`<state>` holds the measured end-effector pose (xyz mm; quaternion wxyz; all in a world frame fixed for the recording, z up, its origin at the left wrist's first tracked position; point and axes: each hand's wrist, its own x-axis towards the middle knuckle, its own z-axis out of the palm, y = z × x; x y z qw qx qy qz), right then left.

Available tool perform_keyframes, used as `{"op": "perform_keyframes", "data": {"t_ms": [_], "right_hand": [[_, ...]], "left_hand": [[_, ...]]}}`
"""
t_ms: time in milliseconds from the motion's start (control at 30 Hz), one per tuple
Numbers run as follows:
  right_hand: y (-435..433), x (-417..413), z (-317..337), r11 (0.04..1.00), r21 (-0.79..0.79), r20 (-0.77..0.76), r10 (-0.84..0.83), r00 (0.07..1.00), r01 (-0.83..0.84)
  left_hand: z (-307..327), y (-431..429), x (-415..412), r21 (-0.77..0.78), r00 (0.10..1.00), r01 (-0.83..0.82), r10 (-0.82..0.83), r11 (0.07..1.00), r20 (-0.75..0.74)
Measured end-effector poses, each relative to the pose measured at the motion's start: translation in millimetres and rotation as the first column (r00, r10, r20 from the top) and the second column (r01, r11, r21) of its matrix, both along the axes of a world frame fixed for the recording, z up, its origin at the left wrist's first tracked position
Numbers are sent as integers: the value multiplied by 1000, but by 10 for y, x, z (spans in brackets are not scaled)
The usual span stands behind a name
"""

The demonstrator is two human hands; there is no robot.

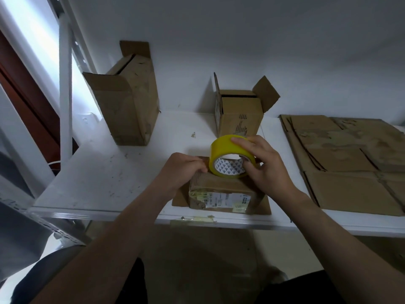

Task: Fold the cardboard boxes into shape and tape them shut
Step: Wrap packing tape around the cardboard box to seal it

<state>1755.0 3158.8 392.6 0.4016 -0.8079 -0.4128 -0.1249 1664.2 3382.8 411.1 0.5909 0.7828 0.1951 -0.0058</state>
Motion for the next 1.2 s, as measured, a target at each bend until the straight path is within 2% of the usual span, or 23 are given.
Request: {"op": "perform_keyframes", "data": {"t_ms": [133, 300, 433, 600, 767, 967, 1100, 1200], "right_hand": [[-8, -8, -22, 999, 26, -3, -19, 1000, 19], [-63, -30, -85, 996, 93, -22, -14, 1000, 16], [-36, -26, -79, 997, 81, -14, -15, 1000, 16], [30, -29, 71, 999, -50, 11, -15, 1000, 15], [254, -57, 339, 945, -323, 172, 18, 985, 39], [450, -102, 503, 896, -441, 266, 76, 961, 51], [402, -122, 466, 906, -420, 206, 38, 978, 54], [355, -145, 401, 965, -264, 19, 5, 1000, 0]], "left_hand": [[25, -32, 5, -4, 1000, -19, 19, 1000, -4], [-9, -77, 15, 158, 997, 37, -46, 987, 54], [42, -26, 50, -1, 1000, 7, -7, 1000, 26], [167, 352, 3, -20, 996, -74, 73, 997, -57], [123, 739, -159, -85, 988, -90, 78, 992, -134], [-33, 934, -248, -109, 976, -158, 139, 981, -167], [-181, 855, -253, -91, 974, -104, 82, 990, -213], [-277, 806, -242, -122, 968, -102, 71, 987, -239]]}}
